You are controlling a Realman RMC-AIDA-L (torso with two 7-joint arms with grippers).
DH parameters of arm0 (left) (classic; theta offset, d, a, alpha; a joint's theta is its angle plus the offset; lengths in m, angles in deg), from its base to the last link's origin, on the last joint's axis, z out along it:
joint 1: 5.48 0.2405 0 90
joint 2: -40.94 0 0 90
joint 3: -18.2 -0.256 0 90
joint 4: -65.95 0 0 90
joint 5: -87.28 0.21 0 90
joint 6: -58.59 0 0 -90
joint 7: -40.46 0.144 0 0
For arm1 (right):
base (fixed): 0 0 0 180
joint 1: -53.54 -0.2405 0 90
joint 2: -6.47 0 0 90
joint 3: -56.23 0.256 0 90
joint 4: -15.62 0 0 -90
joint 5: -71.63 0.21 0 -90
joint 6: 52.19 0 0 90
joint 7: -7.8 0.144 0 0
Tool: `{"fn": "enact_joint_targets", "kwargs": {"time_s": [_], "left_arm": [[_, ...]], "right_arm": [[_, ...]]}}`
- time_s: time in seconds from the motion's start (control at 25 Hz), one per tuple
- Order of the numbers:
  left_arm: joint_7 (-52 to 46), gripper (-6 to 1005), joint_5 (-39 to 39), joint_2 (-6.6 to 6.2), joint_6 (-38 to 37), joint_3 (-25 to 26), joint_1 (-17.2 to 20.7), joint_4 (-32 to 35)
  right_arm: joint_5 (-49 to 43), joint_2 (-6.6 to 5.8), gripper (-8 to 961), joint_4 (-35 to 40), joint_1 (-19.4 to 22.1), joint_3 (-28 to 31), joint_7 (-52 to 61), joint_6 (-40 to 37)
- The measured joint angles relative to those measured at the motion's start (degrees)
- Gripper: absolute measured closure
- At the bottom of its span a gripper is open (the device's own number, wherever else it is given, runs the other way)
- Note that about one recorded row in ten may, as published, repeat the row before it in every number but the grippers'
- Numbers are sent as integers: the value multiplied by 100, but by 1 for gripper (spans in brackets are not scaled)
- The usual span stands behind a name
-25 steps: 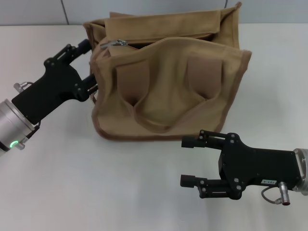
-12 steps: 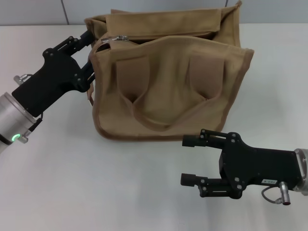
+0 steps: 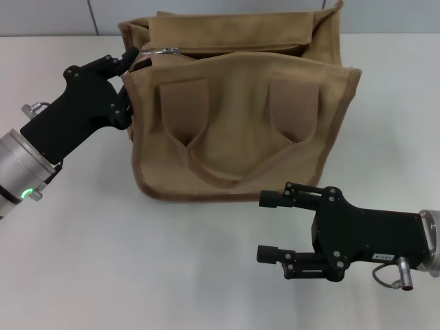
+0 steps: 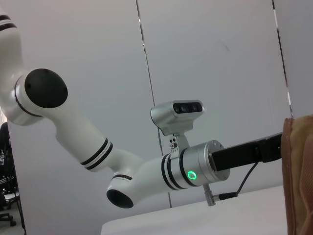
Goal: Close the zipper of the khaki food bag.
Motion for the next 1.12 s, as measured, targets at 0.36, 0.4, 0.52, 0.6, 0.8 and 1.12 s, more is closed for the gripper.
{"fn": "enact_joint_targets", "kwargs": {"time_s": [0.36,0.4,0.52,0.6,0.8,1.12], "left_arm": [[-3,904,-82,-1,95,14,-24,1],[-2,907,-96,0,85,4,-14,4],[-8,918,-90,0,90,-29,-11,19],[-40,915,-77,0,129,-29,-17,23],[-225,857,-95,0,209,5,-15,48],[-544,685,-94,-4,369,4,-9,165]], "right_arm": [[49,0,188,0,-3,9,0,4],[49,0,189,0,-1,9,0,4],[49,0,189,0,8,9,0,6],[49,0,189,0,7,9,0,7],[49,3,189,0,2,9,0,15],[49,9,189,-18,35,-32,0,99]]}}
